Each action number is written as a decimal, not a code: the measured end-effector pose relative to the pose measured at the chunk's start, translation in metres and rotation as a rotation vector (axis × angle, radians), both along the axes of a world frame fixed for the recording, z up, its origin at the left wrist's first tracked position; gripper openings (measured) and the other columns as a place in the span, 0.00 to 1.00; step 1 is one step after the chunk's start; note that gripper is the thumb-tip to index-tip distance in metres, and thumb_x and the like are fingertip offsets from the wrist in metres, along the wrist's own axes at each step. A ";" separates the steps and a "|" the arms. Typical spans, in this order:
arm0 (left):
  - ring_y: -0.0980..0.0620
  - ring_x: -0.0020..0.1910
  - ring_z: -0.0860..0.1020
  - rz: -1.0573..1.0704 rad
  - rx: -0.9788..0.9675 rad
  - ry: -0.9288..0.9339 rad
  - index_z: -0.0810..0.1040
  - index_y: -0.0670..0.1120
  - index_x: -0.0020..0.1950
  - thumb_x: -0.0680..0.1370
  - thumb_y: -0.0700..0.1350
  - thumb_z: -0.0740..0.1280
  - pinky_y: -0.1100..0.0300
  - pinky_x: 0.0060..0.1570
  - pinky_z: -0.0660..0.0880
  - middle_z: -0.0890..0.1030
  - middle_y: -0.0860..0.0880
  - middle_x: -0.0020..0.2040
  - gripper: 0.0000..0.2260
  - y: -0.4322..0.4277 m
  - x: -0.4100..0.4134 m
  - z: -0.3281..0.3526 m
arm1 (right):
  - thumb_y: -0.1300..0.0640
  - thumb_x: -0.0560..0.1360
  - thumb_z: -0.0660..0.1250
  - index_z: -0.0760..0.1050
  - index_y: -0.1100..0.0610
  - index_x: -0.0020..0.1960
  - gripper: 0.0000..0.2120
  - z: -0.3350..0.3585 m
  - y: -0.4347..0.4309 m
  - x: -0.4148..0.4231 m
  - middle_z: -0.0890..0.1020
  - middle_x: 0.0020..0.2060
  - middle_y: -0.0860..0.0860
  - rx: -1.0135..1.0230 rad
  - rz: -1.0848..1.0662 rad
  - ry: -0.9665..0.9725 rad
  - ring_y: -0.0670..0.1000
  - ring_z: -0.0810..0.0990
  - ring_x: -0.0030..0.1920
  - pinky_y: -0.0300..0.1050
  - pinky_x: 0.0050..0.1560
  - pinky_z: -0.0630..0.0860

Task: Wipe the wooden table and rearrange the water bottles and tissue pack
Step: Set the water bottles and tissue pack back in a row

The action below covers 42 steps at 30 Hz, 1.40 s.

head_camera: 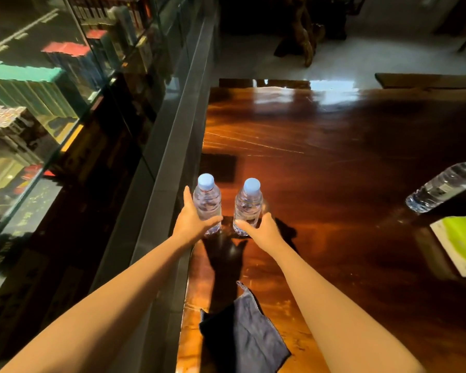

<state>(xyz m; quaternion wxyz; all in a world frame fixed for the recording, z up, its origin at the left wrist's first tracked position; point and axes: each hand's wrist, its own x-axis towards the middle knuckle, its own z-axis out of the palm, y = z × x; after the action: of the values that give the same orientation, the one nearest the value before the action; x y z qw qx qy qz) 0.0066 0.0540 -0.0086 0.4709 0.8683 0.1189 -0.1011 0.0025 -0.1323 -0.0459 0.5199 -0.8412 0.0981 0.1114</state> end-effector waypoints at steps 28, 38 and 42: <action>0.41 0.74 0.61 -1.061 0.452 0.244 0.46 0.48 0.77 0.79 0.59 0.53 0.51 0.70 0.59 0.60 0.40 0.75 0.31 -0.313 0.025 0.028 | 0.29 0.71 0.57 0.45 0.52 0.78 0.45 0.056 -0.319 -0.044 0.49 0.78 0.55 -0.512 0.151 0.536 0.60 0.47 0.77 0.59 0.75 0.51; 0.41 0.76 0.54 -0.910 0.368 -0.050 0.43 0.50 0.77 0.78 0.57 0.60 0.46 0.73 0.57 0.53 0.40 0.77 0.35 -0.470 0.054 0.027 | 0.33 0.74 0.58 0.42 0.51 0.78 0.43 0.047 -0.454 -0.026 0.43 0.78 0.57 -0.741 0.071 0.444 0.65 0.39 0.76 0.64 0.74 0.44; 0.44 0.77 0.47 -0.924 0.407 -0.095 0.39 0.53 0.76 0.77 0.59 0.60 0.41 0.73 0.54 0.47 0.44 0.78 0.37 -0.519 0.059 0.019 | 0.35 0.73 0.61 0.42 0.52 0.77 0.44 0.034 -0.488 -0.025 0.40 0.77 0.57 -0.742 0.020 0.413 0.65 0.37 0.76 0.66 0.73 0.42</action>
<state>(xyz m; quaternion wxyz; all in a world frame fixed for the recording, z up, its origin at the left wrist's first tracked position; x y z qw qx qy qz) 0.0655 -0.4647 0.0101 0.2029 0.9080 -0.2820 -0.2343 -0.0222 -0.6205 -0.0121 0.1502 -0.9323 0.2255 0.2396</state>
